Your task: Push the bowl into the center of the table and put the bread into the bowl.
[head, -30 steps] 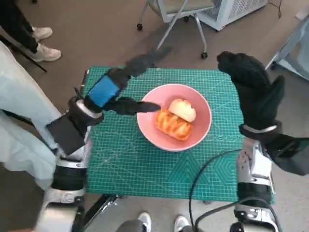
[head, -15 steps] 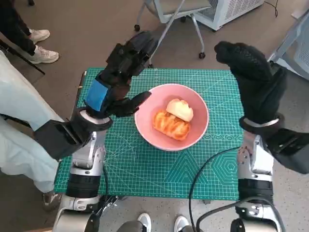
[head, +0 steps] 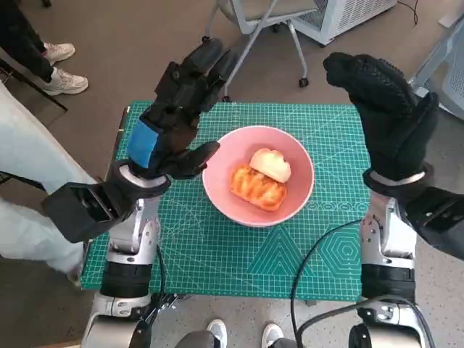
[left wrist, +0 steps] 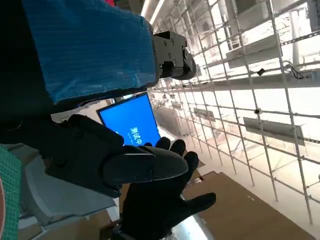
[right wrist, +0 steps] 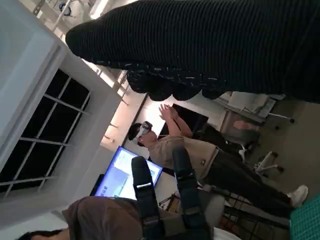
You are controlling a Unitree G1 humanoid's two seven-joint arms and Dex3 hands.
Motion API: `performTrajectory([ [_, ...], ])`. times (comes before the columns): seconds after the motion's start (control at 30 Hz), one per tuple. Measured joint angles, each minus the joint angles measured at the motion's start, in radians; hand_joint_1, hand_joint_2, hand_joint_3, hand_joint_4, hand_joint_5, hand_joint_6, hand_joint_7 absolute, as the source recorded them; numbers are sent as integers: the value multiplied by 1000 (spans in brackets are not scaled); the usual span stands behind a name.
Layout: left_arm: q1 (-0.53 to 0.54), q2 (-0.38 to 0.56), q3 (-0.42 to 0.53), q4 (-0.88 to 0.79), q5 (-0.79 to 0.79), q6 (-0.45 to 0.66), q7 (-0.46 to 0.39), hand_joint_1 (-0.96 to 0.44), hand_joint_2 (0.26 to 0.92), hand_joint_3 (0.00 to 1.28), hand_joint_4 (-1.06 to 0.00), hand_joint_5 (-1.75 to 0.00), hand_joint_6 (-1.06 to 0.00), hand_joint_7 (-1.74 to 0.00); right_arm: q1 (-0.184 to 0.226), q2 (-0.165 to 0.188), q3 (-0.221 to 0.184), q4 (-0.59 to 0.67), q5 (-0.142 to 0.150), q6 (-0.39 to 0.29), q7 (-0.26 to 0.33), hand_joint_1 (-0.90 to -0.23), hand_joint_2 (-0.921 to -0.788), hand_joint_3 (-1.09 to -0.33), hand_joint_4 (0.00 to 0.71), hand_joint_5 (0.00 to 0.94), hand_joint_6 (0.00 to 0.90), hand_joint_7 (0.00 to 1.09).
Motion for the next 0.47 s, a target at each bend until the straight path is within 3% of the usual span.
performTrajectory([
  [0.47, 0, -22, -1, 26, 20, -44, -2, -657, 921, 426, -79, -1, 1, -410, 7, -1, 0, -13, -6, -1, -1, -651, -921, -721, 184, 0, 78, 458],
])
